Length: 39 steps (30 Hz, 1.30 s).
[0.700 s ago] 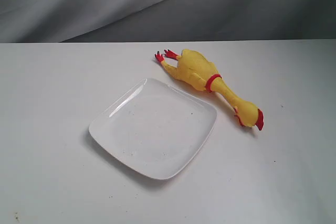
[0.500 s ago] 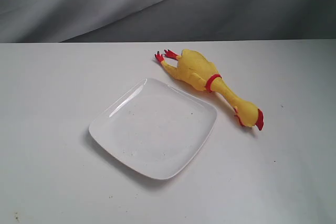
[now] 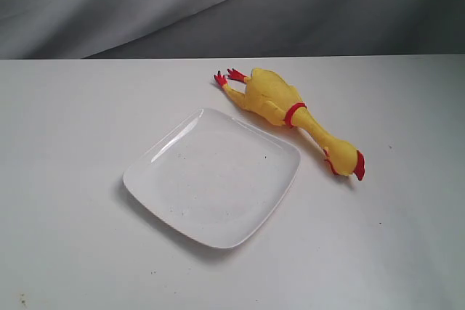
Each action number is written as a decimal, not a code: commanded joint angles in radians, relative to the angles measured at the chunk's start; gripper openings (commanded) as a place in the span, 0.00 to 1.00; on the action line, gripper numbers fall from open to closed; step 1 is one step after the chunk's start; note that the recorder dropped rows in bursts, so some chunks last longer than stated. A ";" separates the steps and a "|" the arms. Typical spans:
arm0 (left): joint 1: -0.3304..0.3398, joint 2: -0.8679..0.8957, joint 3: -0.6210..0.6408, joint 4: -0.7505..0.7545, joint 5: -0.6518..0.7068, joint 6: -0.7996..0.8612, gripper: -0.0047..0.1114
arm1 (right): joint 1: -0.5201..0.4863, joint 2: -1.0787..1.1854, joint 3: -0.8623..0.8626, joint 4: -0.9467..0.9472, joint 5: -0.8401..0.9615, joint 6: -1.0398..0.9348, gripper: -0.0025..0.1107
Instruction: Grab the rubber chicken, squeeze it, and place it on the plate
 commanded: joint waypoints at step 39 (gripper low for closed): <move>0.002 -0.003 0.005 -0.008 -0.005 -0.002 0.04 | -0.007 0.983 -1.069 0.155 0.328 -0.192 0.02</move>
